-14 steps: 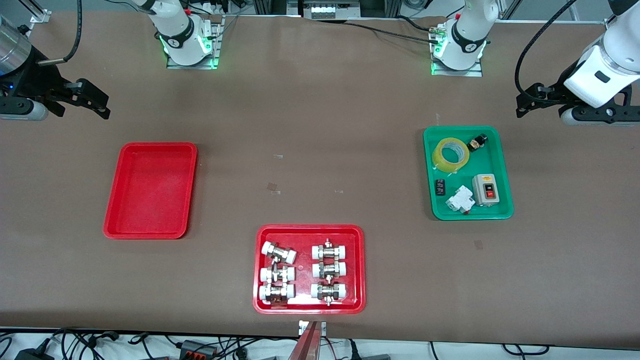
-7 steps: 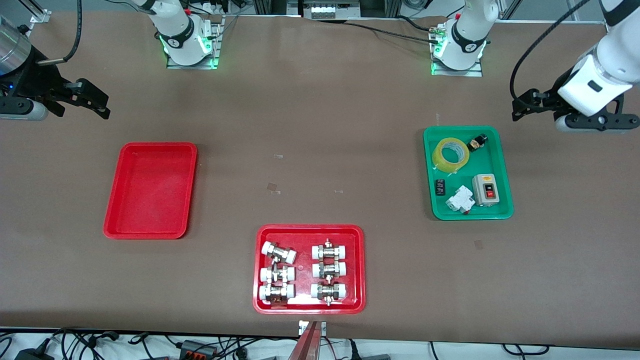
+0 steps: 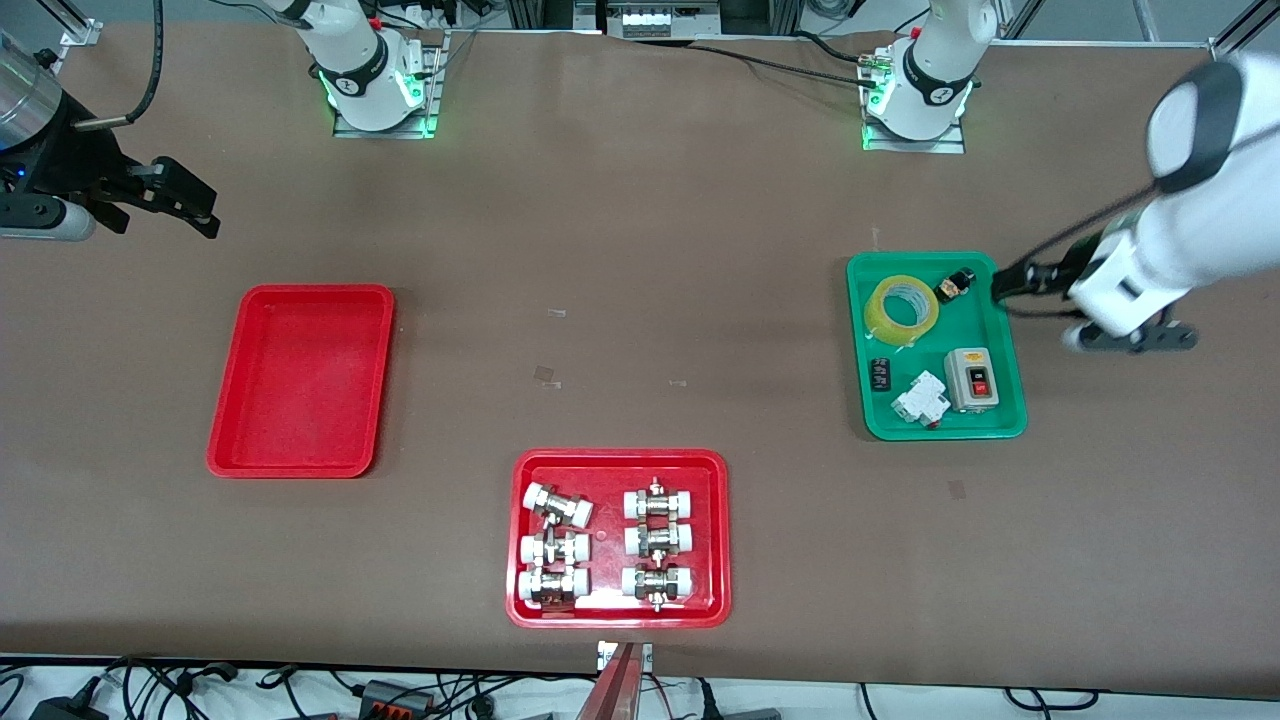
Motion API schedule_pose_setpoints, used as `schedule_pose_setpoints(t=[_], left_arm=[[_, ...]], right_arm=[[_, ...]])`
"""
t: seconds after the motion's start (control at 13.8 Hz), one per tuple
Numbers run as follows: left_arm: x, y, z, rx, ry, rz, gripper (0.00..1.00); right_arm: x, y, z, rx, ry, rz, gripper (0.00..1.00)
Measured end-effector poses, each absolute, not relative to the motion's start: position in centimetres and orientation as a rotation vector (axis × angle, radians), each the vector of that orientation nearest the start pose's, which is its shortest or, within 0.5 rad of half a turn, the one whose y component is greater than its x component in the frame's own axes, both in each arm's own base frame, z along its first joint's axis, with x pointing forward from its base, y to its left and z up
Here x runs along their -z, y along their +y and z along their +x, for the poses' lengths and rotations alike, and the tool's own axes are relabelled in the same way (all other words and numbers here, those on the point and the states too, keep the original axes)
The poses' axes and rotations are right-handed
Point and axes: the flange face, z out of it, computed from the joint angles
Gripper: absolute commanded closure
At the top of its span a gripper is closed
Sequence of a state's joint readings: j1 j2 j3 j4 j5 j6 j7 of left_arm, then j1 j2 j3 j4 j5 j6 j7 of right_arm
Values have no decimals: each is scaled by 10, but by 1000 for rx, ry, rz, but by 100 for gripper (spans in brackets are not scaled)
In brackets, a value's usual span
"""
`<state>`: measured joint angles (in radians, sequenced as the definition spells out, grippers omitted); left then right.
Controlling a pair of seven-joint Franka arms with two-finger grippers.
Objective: Left arm passes tape to right arm into tray
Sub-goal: 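Lower the left gripper onto the yellow tape roll and close on its rim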
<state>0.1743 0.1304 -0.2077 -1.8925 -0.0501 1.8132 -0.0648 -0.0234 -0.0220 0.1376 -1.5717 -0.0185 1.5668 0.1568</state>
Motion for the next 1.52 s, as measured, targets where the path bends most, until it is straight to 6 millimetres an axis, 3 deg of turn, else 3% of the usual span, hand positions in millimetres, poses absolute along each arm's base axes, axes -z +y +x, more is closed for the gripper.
schedule_pose_setpoints(t=[0.22,0.36,0.72,1.16,1.45,1.52], left_arm=[[-324,-34,541,-232,-54,-3197,0],[-281,-46,513,-233,-25,-3195,0],[-257,-51,494,-309,-9,-3186,0],[-221,-49,491,-361,50,-3158,0],[-219,-48,490,-364,56,-3154,23],[-218,-47,490,-364,71,-3145,24]], right_arm=[[-636,61,544,31,68,-3160,0],[-636,61,544,31,68,-3160,0],[-636,61,544,31,67,-3160,0],[-636,61,544,32,67,-3160,0],[-636,61,544,32,67,-3160,0],[-636,61,544,32,67,-3160,0]])
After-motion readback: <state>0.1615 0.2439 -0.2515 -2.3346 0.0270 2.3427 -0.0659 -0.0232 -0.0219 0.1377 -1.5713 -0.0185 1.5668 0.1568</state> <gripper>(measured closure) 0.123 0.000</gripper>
